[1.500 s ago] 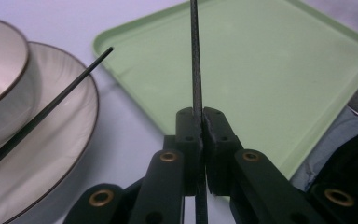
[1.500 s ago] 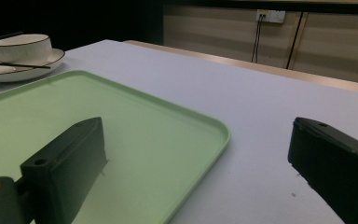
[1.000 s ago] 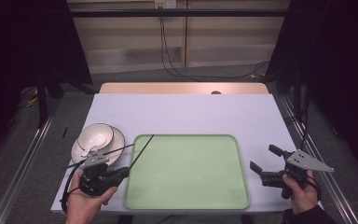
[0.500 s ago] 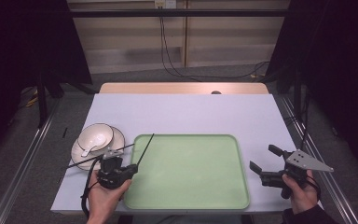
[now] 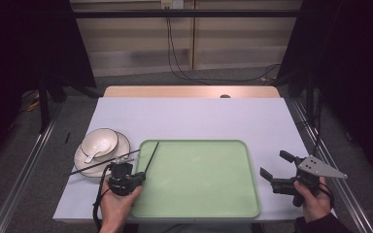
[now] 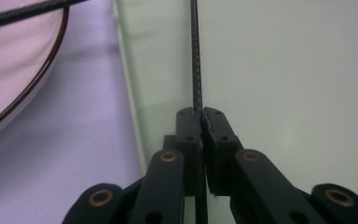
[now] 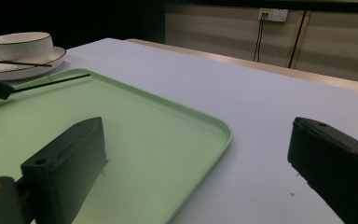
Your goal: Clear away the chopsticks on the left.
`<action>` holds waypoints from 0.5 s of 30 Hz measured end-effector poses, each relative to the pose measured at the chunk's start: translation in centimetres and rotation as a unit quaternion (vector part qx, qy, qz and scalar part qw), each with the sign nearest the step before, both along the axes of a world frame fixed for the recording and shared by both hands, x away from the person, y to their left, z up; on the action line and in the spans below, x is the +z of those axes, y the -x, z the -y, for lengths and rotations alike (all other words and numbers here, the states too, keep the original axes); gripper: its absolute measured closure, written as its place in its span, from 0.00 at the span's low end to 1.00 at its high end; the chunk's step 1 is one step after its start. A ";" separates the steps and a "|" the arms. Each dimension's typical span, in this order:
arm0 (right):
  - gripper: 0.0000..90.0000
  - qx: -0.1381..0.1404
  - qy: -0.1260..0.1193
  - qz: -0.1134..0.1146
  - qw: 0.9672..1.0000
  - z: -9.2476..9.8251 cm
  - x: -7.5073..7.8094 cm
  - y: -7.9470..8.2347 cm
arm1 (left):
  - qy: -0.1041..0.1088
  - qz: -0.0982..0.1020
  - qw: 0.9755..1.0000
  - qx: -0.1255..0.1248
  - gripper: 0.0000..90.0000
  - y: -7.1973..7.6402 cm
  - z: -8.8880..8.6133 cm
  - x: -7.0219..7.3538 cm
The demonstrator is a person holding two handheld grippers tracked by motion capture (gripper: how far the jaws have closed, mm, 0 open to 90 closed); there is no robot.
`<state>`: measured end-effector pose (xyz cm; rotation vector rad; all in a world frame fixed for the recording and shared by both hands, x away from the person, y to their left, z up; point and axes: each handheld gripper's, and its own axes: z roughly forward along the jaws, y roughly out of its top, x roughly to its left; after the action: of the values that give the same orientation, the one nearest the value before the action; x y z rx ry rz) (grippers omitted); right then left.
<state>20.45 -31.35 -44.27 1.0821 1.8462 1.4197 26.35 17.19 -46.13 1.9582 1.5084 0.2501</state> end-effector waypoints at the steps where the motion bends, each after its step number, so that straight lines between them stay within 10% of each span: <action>1: 0.04 0.001 0.000 0.001 1.000 0.0 0.0 0.0 | 0.006 -0.005 1.000 -0.001 0.95 0.0 0.0 -0.2; 15: 0.04 0.007 0.008 0.002 1.000 -0.3 0.0 0.0 | 0.001 0.009 1.000 -0.008 0.92 0.0 -0.1 -0.3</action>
<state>20.44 -31.04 -44.26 1.0592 1.8632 1.4113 26.40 17.27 -46.46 1.9600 1.4809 0.2593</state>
